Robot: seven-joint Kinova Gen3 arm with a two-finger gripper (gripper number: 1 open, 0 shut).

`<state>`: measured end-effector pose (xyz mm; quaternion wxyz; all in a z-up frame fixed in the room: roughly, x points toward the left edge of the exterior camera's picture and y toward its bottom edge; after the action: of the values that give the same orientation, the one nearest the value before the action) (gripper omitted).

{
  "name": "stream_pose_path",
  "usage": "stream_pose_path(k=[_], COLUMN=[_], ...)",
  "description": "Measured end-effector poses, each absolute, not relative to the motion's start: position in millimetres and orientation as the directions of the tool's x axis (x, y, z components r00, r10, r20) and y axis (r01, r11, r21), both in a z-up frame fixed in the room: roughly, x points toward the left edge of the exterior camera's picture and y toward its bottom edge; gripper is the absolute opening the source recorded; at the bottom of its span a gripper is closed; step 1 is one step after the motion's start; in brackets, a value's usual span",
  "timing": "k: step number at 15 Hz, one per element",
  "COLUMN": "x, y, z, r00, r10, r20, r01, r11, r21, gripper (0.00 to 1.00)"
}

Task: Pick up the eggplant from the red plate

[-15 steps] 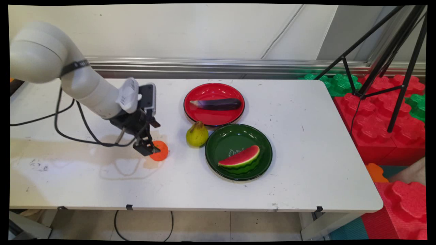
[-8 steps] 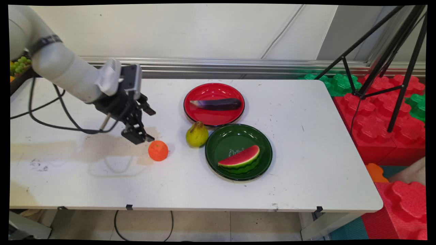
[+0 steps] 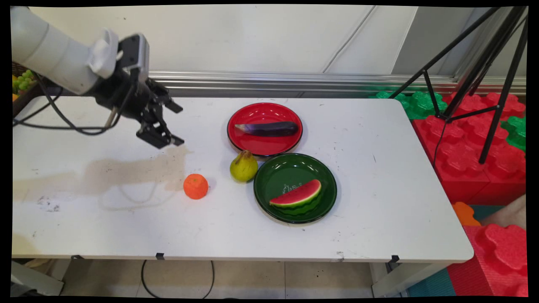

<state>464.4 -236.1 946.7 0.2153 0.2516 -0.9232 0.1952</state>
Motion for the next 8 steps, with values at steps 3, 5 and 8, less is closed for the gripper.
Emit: stream_pose_path(k=[3, 5, 8], x=[466.7, 465.4, 459.4], y=[-244.8, -250.4, -262.4], z=[965.9, 974.1, 984.2], r00=[-0.768, -0.765, -0.752], r10=[-0.391, -0.396, -0.414], r20=[0.506, 0.508, 0.513], r01=[-0.572, -0.581, -0.604], r11=[0.775, 0.765, 0.745], r21=[-0.269, -0.277, -0.284], gripper=[1.0, 1.0, 1.0])
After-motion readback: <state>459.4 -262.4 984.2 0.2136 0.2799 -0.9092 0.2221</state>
